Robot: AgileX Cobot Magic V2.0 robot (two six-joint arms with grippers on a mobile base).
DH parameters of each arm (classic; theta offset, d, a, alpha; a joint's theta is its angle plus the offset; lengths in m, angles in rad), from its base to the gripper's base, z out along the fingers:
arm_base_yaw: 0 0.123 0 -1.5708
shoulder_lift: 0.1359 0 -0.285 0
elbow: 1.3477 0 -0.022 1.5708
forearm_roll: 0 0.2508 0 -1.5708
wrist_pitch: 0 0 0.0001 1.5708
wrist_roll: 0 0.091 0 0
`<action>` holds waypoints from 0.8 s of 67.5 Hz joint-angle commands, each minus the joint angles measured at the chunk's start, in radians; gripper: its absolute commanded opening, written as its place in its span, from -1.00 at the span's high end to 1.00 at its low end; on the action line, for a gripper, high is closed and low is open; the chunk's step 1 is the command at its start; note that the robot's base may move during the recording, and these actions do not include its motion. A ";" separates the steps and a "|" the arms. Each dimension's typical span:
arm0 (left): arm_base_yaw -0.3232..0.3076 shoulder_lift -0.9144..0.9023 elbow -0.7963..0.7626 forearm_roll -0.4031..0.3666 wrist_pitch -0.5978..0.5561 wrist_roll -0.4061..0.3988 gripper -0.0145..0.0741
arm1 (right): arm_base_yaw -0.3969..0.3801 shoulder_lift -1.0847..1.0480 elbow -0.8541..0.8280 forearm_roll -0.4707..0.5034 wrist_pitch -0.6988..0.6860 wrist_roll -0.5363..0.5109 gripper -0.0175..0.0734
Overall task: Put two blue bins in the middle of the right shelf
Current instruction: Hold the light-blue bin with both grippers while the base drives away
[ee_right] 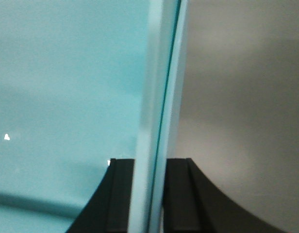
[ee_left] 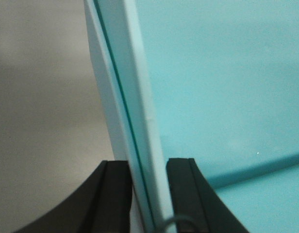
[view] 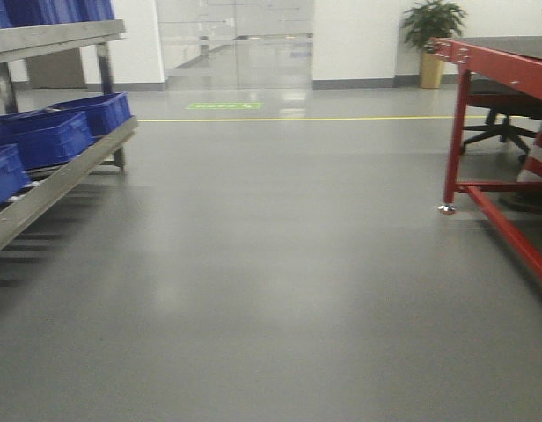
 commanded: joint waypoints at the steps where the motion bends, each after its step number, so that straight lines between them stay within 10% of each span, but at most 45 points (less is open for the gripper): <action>1: -0.011 -0.014 -0.017 -0.058 -0.064 0.024 0.92 | 0.005 -0.013 -0.014 0.014 -0.096 -0.021 0.97; 54: -0.011 -0.014 -0.017 -0.058 -0.064 0.024 0.92 | 0.005 -0.013 -0.014 0.014 -0.096 -0.021 0.97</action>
